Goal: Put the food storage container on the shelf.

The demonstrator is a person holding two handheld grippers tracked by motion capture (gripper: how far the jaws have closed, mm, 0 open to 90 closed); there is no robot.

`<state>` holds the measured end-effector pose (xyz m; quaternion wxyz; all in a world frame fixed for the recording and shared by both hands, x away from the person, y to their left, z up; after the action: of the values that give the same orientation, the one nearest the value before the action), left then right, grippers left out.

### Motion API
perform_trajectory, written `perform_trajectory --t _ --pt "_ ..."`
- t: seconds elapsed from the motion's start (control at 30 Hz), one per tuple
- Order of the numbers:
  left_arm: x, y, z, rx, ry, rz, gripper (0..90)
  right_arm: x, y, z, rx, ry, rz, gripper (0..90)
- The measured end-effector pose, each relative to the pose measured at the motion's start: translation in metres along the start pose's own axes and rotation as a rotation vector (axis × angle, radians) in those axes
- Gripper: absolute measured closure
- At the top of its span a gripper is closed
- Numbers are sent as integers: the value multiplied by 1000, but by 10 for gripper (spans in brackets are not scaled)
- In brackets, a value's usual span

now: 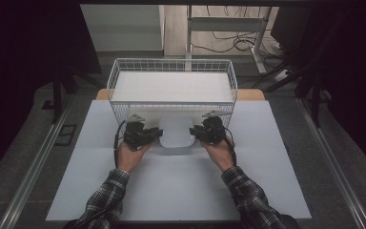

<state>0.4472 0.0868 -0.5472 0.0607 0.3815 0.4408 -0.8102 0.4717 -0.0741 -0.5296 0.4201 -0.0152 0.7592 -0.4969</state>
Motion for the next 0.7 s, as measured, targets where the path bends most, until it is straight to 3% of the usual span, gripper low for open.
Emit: perform_trajectory --t 0.23,0.3,0.33,0.37,0.4,0.43,0.47,0.57,0.7 --pt "-9 5 -4 -21 -6 16 669 -4 2 6 14 16 25 649" --pt "-13 5 -5 -84 22 40 683 -6 4 7 27 12 26 628" --pt "-13 5 -5 -84 22 40 688 -6 4 7 27 12 26 628" --pt "-17 5 -5 -142 58 41 693 -9 5 8 36 18 42 629" --pt "-17 5 -5 -142 58 41 693 -10 5 9 43 15 48 629" --pt "-21 7 -6 -201 85 49 692 -12 6 10 52 17 52 629" --pt "-22 7 -7 -221 92 51 692 -14 6 11 62 14 55 629" --pt "-27 10 -10 -244 87 62 690 -19 8 14 88 4 69 630" --pt "-29 10 -12 -239 67 70 651 -24 11 18 102 6 72 647"
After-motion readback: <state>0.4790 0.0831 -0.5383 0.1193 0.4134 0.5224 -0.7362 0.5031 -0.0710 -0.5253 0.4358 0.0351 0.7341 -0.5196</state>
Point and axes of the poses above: each handheld gripper's, and its own axes: y roughly forward along the jaws, x roughly out of its underside, z roughly to its right, the point moved 10 cm from there along y, roughly forward along the jaws, and after that the axes turned 13 degrees about -z, right-handed, at the moved point
